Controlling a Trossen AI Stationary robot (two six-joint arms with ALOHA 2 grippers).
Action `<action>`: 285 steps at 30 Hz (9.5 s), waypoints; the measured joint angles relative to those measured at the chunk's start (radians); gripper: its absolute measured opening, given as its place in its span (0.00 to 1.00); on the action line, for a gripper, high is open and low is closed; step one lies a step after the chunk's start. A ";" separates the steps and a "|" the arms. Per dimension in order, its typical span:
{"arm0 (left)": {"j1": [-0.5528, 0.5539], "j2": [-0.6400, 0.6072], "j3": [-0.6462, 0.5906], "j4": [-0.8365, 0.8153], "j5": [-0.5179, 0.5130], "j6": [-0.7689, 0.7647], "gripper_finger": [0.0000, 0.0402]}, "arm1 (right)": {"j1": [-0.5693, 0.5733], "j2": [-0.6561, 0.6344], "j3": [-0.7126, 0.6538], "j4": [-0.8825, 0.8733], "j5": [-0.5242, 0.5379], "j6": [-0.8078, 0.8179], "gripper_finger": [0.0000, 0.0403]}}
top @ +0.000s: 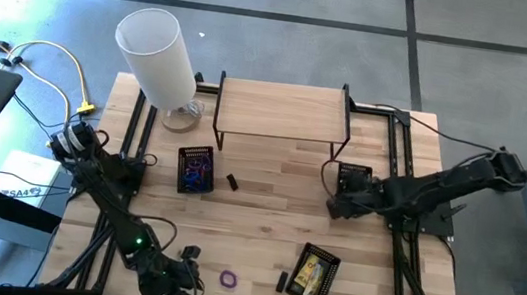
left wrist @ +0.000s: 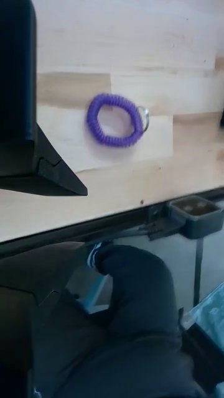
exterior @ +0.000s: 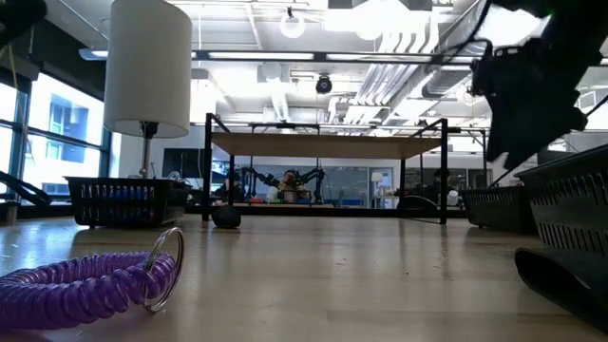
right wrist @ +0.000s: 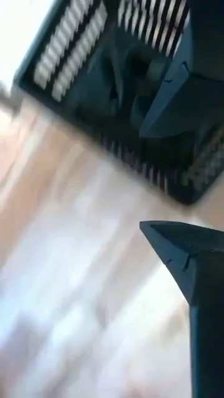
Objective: Pick & Place Office Desk Supplies
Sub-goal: Put the crayon box into the bottom bin
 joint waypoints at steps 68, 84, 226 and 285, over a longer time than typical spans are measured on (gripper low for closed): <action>0.065 0.144 0.659 -1.000 0.038 0.263 0.55 | 0.395 0.018 0.001 1.051 0.150 -0.769 0.53; 0.173 0.245 0.653 -1.151 0.217 0.177 0.55 | 0.391 0.094 0.001 1.059 0.200 -0.786 0.53; 0.291 0.095 0.289 -0.503 -0.615 0.413 0.35 | 0.218 0.515 0.110 1.491 0.146 -0.452 0.53; 0.333 0.098 0.290 -0.461 -0.479 0.269 0.52 | 0.153 0.593 0.193 1.336 0.059 -0.491 0.11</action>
